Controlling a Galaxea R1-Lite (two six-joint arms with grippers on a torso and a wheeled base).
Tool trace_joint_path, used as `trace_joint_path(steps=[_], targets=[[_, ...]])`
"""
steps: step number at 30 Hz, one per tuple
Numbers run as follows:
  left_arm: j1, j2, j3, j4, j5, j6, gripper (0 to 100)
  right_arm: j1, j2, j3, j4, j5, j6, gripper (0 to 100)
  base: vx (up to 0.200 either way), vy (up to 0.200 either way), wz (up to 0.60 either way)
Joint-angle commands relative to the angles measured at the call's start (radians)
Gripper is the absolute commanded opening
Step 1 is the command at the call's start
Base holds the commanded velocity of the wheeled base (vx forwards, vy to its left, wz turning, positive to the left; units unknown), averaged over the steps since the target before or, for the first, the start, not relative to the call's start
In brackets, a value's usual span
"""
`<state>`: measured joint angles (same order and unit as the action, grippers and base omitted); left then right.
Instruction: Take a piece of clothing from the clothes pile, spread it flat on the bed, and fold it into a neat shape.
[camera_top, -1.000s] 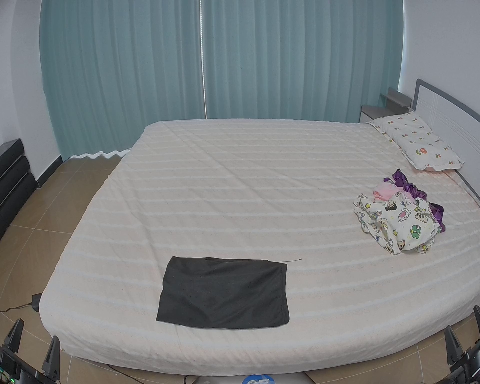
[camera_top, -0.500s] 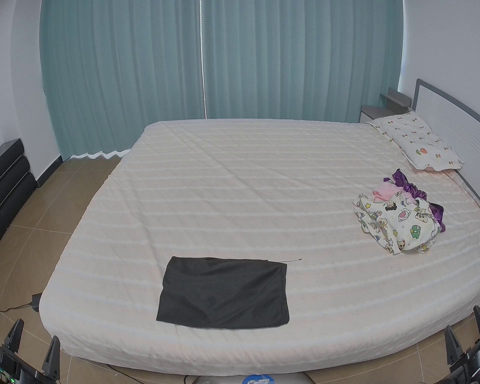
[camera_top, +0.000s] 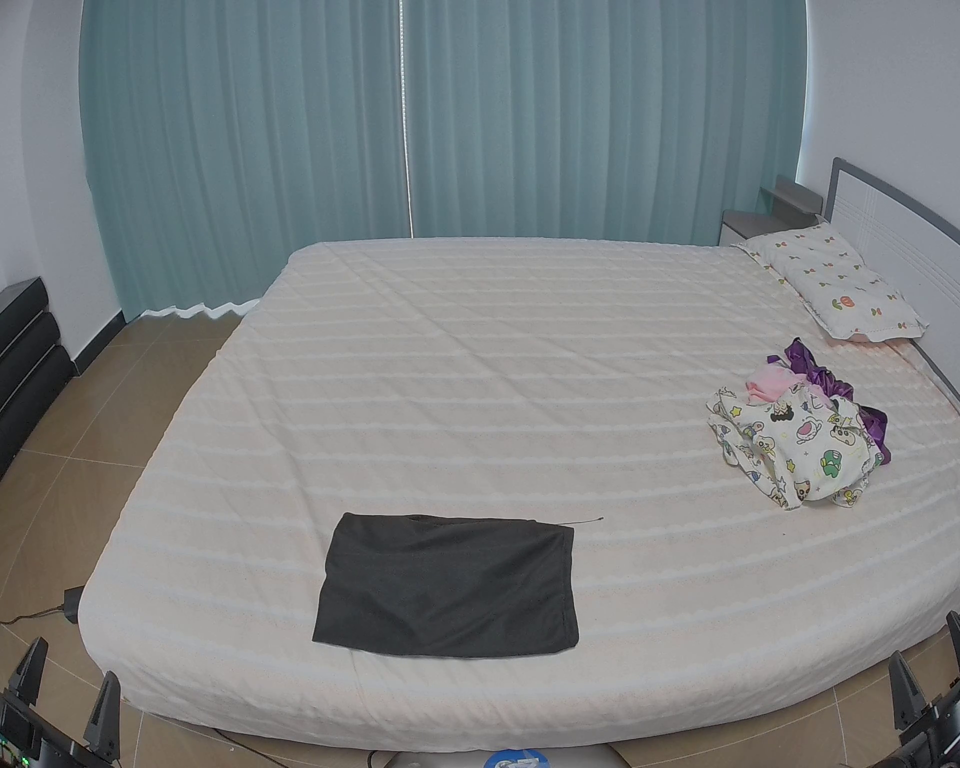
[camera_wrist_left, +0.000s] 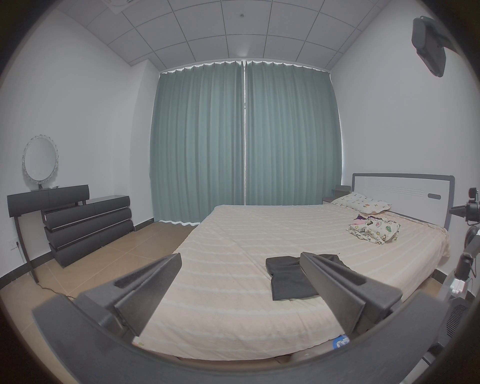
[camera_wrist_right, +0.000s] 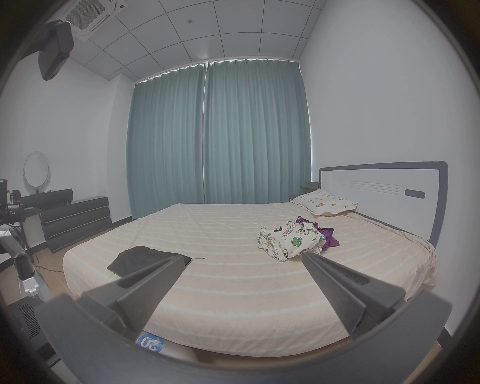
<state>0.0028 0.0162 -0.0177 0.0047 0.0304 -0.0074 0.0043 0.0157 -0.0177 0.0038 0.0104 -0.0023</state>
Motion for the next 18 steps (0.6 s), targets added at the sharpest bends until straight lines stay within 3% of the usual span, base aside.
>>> trace_joint_path(steps=[1,18], targets=[[0.000,-0.012,0.016,0.000,0.000,0.000,100,0.000,-0.014,0.018,0.001,0.000,-0.001,100,0.000,0.000,0.00],[0.000,-0.012,0.016,0.000,0.000,0.000,100,0.000,-0.016,0.018,0.001,0.000,-0.001,100,0.000,0.000,0.00]])
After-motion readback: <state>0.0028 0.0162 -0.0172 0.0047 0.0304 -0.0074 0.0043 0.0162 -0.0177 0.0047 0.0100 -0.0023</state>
